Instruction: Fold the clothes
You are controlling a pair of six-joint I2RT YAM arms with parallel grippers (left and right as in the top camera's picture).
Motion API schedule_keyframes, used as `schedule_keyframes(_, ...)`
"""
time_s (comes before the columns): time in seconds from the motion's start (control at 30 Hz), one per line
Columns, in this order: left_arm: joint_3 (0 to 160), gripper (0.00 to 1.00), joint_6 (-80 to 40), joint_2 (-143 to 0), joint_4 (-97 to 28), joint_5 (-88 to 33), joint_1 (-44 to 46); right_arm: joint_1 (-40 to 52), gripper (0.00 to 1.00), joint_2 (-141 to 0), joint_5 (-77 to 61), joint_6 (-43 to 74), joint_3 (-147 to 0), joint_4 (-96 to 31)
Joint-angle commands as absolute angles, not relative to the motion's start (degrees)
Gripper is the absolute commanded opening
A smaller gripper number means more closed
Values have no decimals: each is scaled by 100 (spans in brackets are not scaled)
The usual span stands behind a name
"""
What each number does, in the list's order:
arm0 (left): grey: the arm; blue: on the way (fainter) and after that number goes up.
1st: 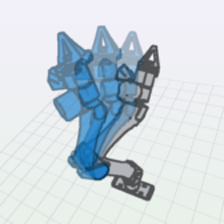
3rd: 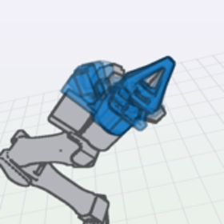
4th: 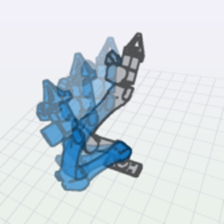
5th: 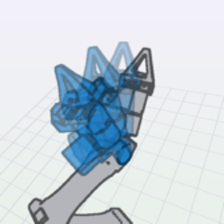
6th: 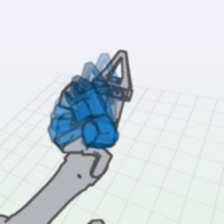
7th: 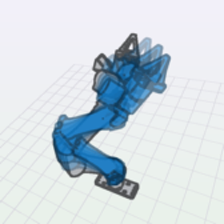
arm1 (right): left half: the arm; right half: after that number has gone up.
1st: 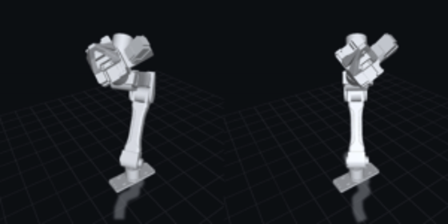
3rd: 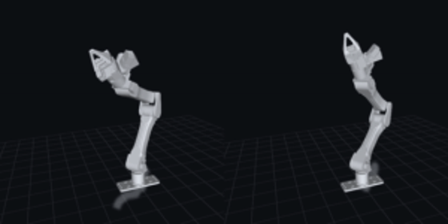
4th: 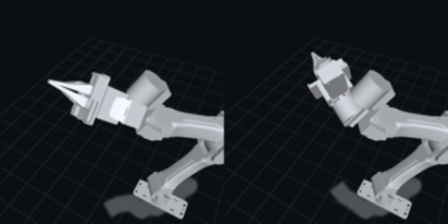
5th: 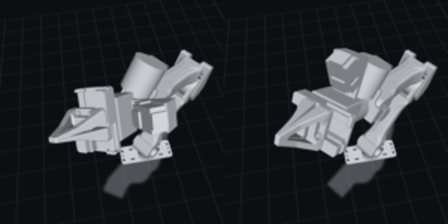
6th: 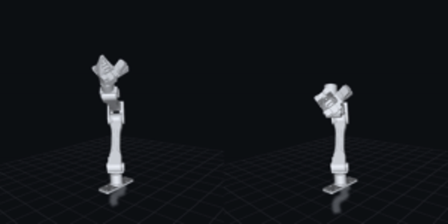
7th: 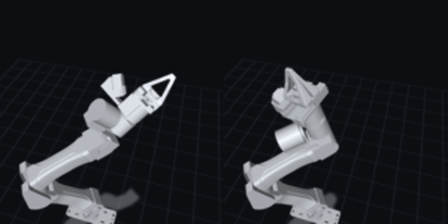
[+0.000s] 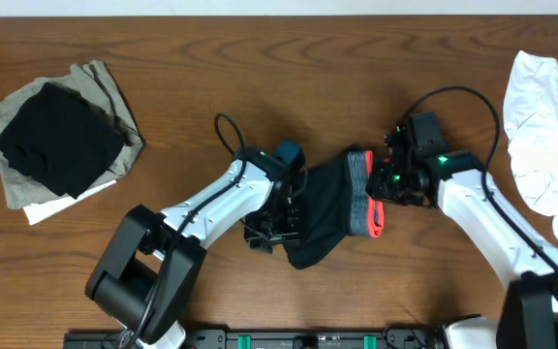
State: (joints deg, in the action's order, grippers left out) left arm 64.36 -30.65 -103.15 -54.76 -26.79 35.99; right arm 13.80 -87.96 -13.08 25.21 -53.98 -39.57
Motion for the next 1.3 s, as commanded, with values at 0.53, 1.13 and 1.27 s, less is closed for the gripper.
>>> schedule_keyframes(0.53, 7161, 55, -1966, -9515, -4840, -1208, 2714, 814, 42, -8807, -2215, 1098, -6191, -4707)
schedule_keyframes(1.13, 7157, 62, -1970, -9389, -4261, -1190, 2670, 1122, 57, -9826, -932, 1376, -5795, -3638)
schedule_keyframes(1.27, 7148, 62, -1970, -9389, -4303, -1190, 2670, 1120, 62, -10147, -928, 1479, -5795, -3459)
